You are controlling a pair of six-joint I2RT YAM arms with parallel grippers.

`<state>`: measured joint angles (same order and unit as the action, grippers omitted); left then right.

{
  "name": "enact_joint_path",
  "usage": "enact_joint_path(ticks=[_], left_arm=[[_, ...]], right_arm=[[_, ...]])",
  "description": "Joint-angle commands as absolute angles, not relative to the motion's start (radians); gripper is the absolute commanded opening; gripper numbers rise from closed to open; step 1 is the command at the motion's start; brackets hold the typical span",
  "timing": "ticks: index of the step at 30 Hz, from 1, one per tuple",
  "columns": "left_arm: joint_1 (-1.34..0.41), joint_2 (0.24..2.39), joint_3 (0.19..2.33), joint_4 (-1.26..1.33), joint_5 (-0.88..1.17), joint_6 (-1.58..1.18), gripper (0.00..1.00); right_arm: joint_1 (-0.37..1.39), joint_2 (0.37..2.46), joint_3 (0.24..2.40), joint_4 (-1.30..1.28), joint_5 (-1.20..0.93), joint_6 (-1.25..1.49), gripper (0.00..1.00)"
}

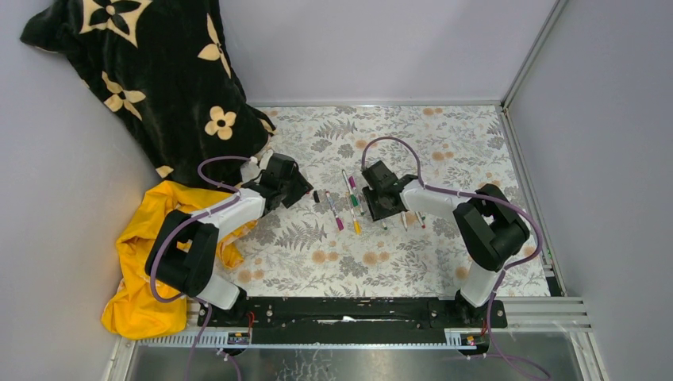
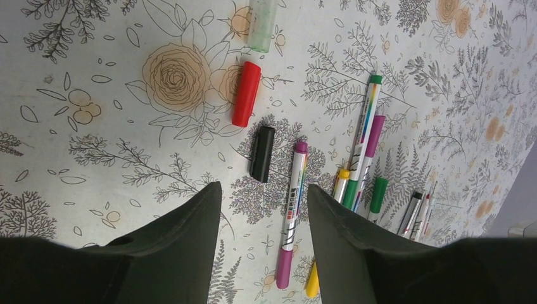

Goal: Open the pen caps

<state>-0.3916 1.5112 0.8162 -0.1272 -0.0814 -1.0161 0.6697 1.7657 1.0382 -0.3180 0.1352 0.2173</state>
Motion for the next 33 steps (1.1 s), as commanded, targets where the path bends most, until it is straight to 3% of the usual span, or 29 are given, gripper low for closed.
enact_joint_path(ticks=[1,4,6,13,21,33], left_arm=[[-0.387,1.496,0.807,-0.078,-0.068,-1.028,0.59],[-0.387,1.496,0.813,-0.078,-0.064,-1.027,0.61],[-0.387,1.496,0.82,-0.084,-0.061,-1.025,0.66],[-0.387,1.513,0.841,-0.03,0.063,-1.028,0.7],[-0.391,1.571,0.816,0.225,0.314,-1.098,0.7],[-0.474,1.659,0.878,0.318,0.358,-1.113,0.7]], right_arm=[[0.684,1.782,1.024,-0.287,0.125,0.232,0.33],[0.683,1.782,1.019,-0.285,0.121,0.239,0.1],[0.683,1.771,1.016,-0.284,0.118,0.241,0.0],[0.683,1.652,1.021,-0.286,0.051,0.248,0.0],[0.683,1.551,1.047,-0.298,-0.06,0.27,0.0],[0.708,1.532,1.049,-0.259,-0.129,0.306,0.0]])
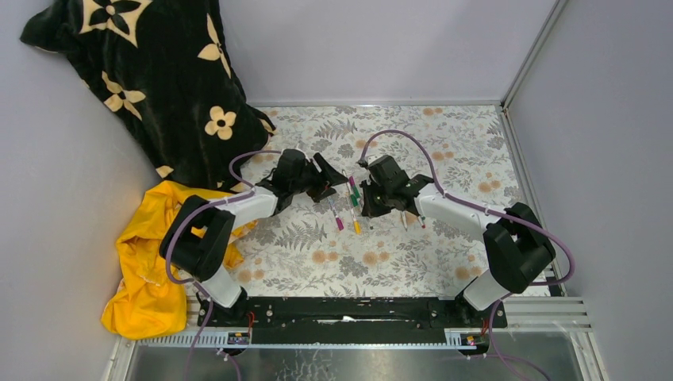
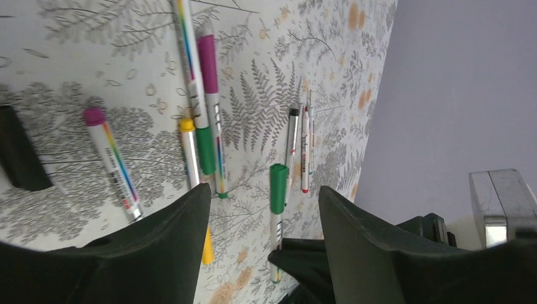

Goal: Open the pen caps

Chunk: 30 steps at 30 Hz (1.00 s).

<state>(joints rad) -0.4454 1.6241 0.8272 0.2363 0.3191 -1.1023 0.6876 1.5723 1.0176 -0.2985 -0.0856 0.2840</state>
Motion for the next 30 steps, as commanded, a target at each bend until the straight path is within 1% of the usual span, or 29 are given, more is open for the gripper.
enact_joint_path(ticks=[1,11,24,30], left_arm=[[-0.481,1.667,0.883,0.318,0.357,-1.114,0.7],[-0.512,1.711,0.894,0.356,0.352,-1.137,0.69],[-0.529,1.743,0.893,0.411,0.358,-1.16,0.57],[-0.532,1.746,0.894,0.427,0.362,-1.164,0.47]], right_arm=[[0.709,1.532,1.05,-0.254,-0.133,0.309,0.0],[0.718,1.533,1.055,-0.236,-0.153,0.322,0.0],[0.719,1.528,1.058,-0.229,-0.163,0.323,0.0],[0.719,1.527,1.055,-0.224,-0.165,0.326,0.0]])
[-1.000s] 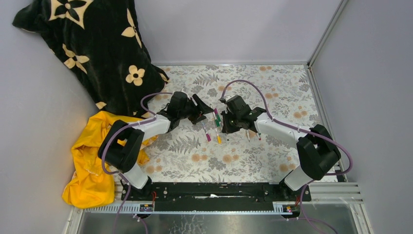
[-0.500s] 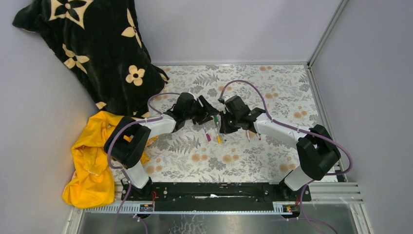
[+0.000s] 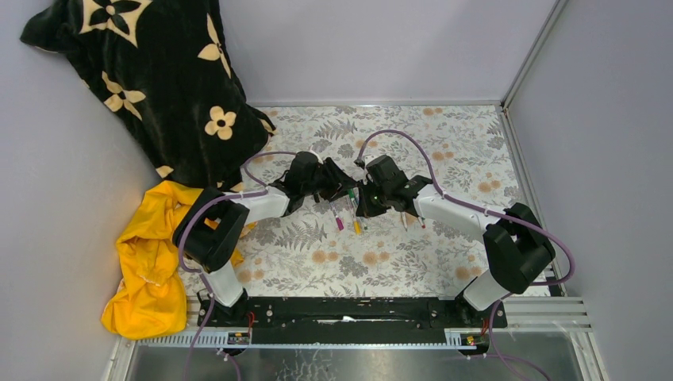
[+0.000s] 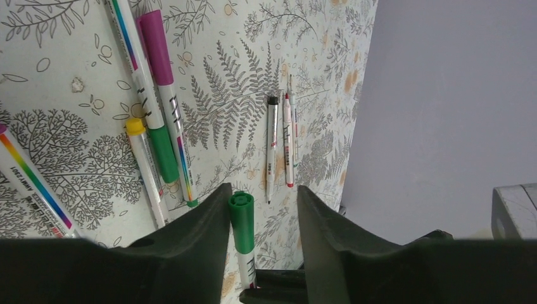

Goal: Open the pen caps

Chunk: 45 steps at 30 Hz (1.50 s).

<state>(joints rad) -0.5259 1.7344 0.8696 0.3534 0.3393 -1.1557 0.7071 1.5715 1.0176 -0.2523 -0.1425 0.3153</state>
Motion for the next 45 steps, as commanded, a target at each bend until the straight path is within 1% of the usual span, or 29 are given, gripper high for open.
enact_joint_path(ticks=[1,4,6,10,14,17,20,24,26,29,35,41,43,44,45], left_arm=[[-0.532,1.746,0.894,0.43,0.364,-1.164,0.45],[-0.532,1.75,0.893,0.437,0.372,-1.163,0.39],[-0.533,1.751,0.891,0.443,0.376,-1.161,0.33],[-0.532,1.748,0.881,0.46,0.384,-1.156,0.18],[-0.532,1.737,0.87,0.468,0.385,-1.146,0.01],[-0.532,1.718,0.853,0.472,0.368,-1.146,0.0],[-0.532,1.705,0.848,0.472,0.354,-1.146,0.0],[-0.533,1.701,0.851,0.473,0.354,-1.152,0.0],[-0.533,1.7,0.853,0.475,0.358,-1.154,0.0],[-0.532,1.698,0.857,0.475,0.361,-1.154,0.0],[-0.532,1.694,0.855,0.487,0.37,-1.166,0.0],[-0.532,1.681,0.851,0.498,0.379,-1.178,0.0],[-0.532,1.679,0.847,0.505,0.383,-1.187,0.0],[-0.532,1.677,0.847,0.505,0.382,-1.188,0.0],[-0.532,1.675,0.847,0.5,0.377,-1.188,0.0]], right_arm=[[0.718,1.526,1.054,-0.225,-0.165,0.326,0.0],[0.719,1.523,1.054,-0.224,-0.163,0.326,0.0],[0.718,1.522,1.055,-0.225,-0.16,0.327,0.0],[0.718,1.517,1.054,-0.226,-0.152,0.328,0.0],[0.718,1.509,1.055,-0.23,-0.146,0.326,0.0],[0.719,1.504,1.057,-0.232,-0.141,0.328,0.0],[0.719,1.5,1.058,-0.221,-0.146,0.334,0.16],[0.719,1.516,1.077,-0.218,-0.156,0.336,0.28],[0.719,1.524,1.085,-0.216,-0.159,0.338,0.3],[0.719,1.536,1.094,-0.212,-0.163,0.339,0.31],[0.718,1.573,1.114,-0.215,-0.159,0.338,0.29],[0.718,1.608,1.124,-0.209,-0.146,0.339,0.22],[0.719,1.614,1.126,-0.21,-0.139,0.338,0.13],[0.718,1.617,1.127,-0.211,-0.136,0.339,0.05],[0.719,1.618,1.126,-0.215,-0.134,0.339,0.0]])
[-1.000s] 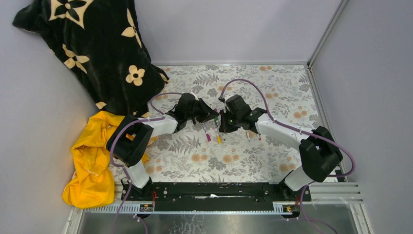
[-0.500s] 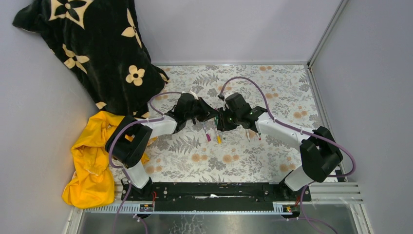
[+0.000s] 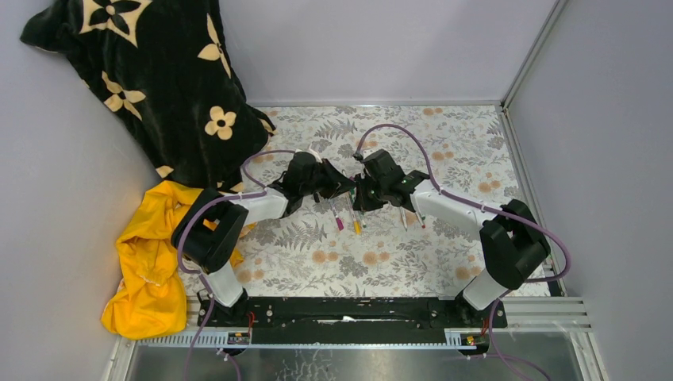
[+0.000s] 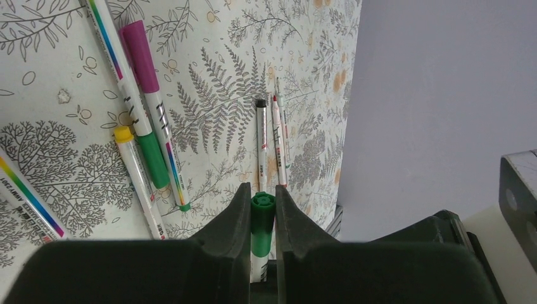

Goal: Open the pen caps

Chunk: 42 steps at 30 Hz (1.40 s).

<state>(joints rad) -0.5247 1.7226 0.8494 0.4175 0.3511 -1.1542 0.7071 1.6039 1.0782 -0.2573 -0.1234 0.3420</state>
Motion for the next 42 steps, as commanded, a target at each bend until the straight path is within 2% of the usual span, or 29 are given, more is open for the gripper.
enact_joint_path(ticks=[1,24,31,34,37,42], left_arm=[[-0.53,1.671,0.847,0.492,0.367,-1.185,0.0],[-0.24,1.708,0.913,0.301,0.255,-1.069,0.0],[-0.239,1.692,0.934,0.075,0.151,-0.97,0.0],[-0.239,1.681,0.925,-0.031,0.07,-0.945,0.06],[-0.239,1.676,0.898,-0.069,0.026,-0.946,0.18],[-0.239,1.693,0.878,-0.082,0.008,-0.95,0.21]], right_arm=[[0.718,1.618,1.123,-0.216,-0.134,0.339,0.0],[0.719,1.453,0.925,-0.261,-0.103,0.372,0.0],[0.718,1.52,1.008,-0.339,0.063,0.341,0.0],[0.719,1.582,1.042,-0.357,0.129,0.338,0.0],[0.717,1.616,1.048,-0.352,0.197,0.349,0.0],[0.701,1.646,1.048,-0.343,0.271,0.358,0.0]])
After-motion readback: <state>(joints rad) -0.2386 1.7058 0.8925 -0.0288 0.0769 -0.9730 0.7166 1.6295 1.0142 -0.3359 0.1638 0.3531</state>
